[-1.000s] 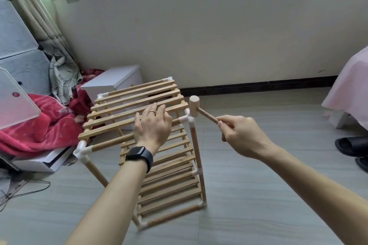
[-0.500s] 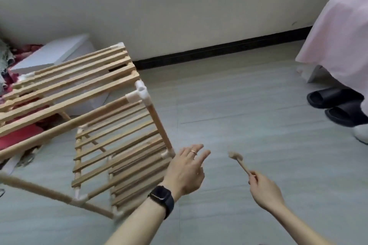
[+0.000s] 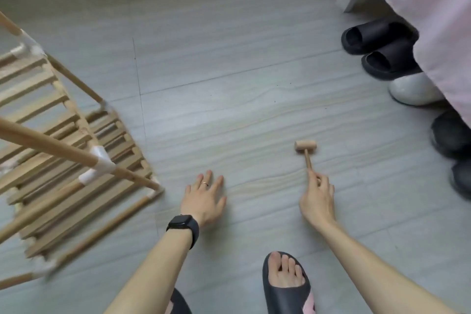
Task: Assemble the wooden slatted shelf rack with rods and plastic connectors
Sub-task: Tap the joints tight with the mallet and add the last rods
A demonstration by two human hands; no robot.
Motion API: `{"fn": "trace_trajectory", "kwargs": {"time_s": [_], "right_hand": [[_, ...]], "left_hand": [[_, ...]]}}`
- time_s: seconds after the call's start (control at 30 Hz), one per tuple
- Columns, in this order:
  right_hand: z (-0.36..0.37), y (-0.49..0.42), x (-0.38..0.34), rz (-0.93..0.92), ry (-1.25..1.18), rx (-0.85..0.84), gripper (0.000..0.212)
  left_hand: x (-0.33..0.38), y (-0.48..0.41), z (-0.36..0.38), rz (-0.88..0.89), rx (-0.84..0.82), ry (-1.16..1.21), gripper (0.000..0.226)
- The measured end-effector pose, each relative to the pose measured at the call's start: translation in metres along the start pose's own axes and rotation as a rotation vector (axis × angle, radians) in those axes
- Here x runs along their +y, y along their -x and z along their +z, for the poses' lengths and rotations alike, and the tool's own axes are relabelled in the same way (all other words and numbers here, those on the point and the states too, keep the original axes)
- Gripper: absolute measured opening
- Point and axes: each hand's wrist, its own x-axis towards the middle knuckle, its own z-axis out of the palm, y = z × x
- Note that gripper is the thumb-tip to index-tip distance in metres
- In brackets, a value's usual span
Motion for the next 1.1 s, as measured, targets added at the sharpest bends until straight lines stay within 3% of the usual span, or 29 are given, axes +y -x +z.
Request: {"fn": "trace_trajectory", "kwargs": {"time_s": [0.1,0.2,0.4,0.53,0.77,0.93,1.1], "right_hand": [[0.003,0.000,0.011,-0.006,0.156,-0.076,0.078],[0.000,0.001,0.007,0.006,0.162,-0.106,0.079],[-0.017,0.030,-0.034,-0.157,0.120,-0.123,0.061],[-0.029,0.066,-0.082,-0.302,-0.011,-0.155,0.054],[-0.063,0.144,-0.187,-0.607,-0.176,-0.245,0.045],[-0.104,0.178,-0.261,-0.657,-0.476,-0.414,0.021],[-0.157,0.197,-0.344,-0.687,-0.710,-0.508,0.049]], "left_hand": [[0.000,0.002,0.013,0.002,-0.019,-0.026,0.072],[-0.001,0.004,0.007,0.015,-0.042,-0.037,0.072],[0.002,0.035,-0.034,0.004,-0.054,0.132,0.054],[-0.005,0.089,-0.064,0.026,0.093,0.190,0.046],[-0.071,0.220,-0.100,-0.126,0.422,0.348,0.041],[-0.139,0.310,-0.105,-0.280,0.539,0.526,0.029],[-0.210,0.386,-0.120,-0.577,0.702,0.897,0.022]]}}
